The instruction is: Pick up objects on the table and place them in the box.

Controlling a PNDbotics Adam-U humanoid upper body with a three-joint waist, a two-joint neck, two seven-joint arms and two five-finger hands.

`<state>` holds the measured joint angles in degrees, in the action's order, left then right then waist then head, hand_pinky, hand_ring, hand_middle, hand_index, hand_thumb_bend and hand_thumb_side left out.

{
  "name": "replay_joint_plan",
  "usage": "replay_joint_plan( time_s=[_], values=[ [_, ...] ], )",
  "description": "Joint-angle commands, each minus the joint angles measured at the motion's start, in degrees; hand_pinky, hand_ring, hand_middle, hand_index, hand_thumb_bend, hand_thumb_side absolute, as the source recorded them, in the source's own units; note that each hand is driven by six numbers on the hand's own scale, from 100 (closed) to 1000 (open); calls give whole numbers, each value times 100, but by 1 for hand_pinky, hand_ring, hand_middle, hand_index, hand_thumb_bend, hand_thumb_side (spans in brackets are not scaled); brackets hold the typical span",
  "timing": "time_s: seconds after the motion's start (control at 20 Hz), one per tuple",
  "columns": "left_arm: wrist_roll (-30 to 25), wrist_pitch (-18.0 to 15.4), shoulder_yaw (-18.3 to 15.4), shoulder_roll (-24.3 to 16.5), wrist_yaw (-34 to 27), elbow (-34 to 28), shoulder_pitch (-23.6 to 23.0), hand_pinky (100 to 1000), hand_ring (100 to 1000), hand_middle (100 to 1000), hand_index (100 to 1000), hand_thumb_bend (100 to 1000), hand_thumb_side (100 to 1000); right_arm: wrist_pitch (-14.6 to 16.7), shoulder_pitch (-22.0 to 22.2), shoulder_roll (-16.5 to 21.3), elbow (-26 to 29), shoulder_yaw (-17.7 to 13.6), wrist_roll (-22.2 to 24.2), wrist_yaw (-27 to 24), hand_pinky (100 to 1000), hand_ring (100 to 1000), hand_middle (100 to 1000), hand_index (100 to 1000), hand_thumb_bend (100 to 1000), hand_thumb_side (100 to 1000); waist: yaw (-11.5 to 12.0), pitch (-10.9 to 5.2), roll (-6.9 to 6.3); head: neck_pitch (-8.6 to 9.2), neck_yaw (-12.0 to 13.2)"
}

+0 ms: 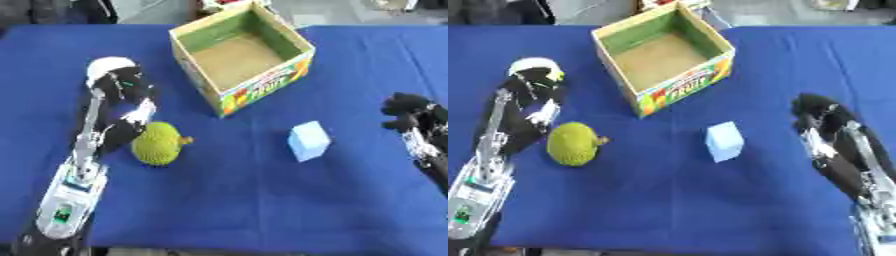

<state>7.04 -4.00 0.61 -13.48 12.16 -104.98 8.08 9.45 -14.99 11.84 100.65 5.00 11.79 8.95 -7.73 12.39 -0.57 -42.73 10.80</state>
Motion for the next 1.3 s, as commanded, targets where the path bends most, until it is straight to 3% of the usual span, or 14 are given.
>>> replay_joint_plan(
  time_s=[0.05, 0.6, 1.3],
  values=[
    [-14, -16, -16, -60, 6, -101, 28, 557, 557, 572, 767, 352, 420, 248, -229, 340, 125, 43, 166, 522, 784, 842, 804, 904, 100, 490, 17, -96, 11, 24, -3],
    [-44, -22, 12, -76, -3, -94, 28, 557, 557, 572, 767, 352, 421, 910, -953, 971, -268, 445, 662, 1404, 813, 869, 839, 930, 170, 370, 64, -114, 16, 3, -27],
    [-82, -29, 43, -96, -13, -78, 27, 557, 556, 572, 768, 354, 421, 1537, -1863, 1720, -1034, 1172, 1742, 1405, 841, 905, 883, 951, 244, 374, 138, -127, 47, 7, -63]
  ],
)
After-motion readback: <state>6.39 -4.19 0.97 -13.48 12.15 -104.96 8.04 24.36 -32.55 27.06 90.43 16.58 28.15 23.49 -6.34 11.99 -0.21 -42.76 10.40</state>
